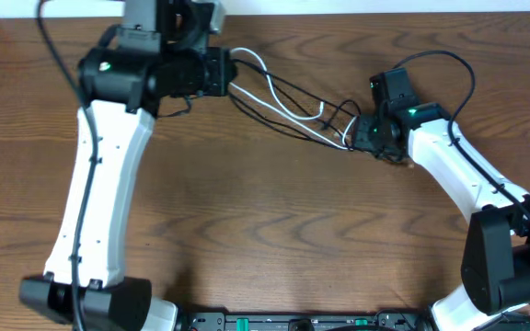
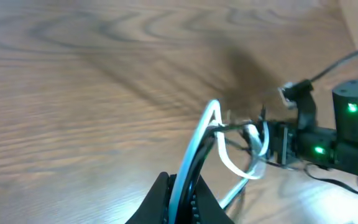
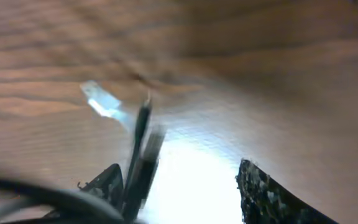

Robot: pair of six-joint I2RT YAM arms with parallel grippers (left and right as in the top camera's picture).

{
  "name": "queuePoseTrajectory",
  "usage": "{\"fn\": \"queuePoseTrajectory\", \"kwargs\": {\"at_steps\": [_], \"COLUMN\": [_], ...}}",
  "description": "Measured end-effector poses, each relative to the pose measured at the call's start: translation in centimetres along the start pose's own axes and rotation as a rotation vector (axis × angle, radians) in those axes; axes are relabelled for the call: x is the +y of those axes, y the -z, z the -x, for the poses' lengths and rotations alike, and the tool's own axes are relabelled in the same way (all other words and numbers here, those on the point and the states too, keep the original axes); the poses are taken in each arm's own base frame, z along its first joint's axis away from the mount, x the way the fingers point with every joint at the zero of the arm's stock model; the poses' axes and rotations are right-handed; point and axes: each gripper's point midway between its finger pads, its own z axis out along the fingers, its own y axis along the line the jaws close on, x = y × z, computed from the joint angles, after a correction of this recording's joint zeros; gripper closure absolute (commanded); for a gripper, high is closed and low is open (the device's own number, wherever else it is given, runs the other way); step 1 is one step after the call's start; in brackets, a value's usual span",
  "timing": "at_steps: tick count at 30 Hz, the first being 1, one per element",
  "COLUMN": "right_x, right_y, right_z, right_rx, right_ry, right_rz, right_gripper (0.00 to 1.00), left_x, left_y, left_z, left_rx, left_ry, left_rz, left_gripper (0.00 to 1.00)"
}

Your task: Untangle cables

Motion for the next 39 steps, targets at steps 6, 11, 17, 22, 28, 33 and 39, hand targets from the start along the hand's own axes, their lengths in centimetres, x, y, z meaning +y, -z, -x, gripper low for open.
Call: {"fn": "queuePoseTrajectory", "kwargs": {"at_steps": [6,11,17,22,28,33,39], "right_x": [-3.2,-8.2,-9.9,-7.4,-6.4,-9.4,-8.0], "right_y": [0.3,0.7,0.8,0.6,2.7,4.3,4.7], "right_z": [-0.6,-0.1,0.2,-0.5,0.5,1.9,1.9], "right_rx": [0.039,0.045,0.063,0.122,0.147,0.111,0.117], "right_ry": [-0.034,-0.108,-0.135,-0.027,0.023,-0.073,-0.055], "right_rz": [-0.103,-0.226,-0.206,-0.041,0.074,0.058,0.176], "right_gripper": [0.46,0.46,0.45,0.43,0.44,0.45,0.45], "left_x": [2.8,5.6,5.8,5.0,4.5,4.8,3.5], "left_y": [1.4,2.5,2.8,2.8,2.7,2.9,2.6], "left_z": [0.5,1.0,0.8,0.8,0.7,0.9,0.8], "left_rx": [-0.033,-0.061,-0.062,-0.059,-0.051,-0.062,-0.053], "left_ry": [0.045,0.084,0.087,0.079,0.058,0.062,0.051], "left_rz": [0.069,0.142,0.153,0.104,0.075,0.087,0.037], "left_gripper": [0.93,0.93,0.92,0.92,0.93,0.93,0.93]}}
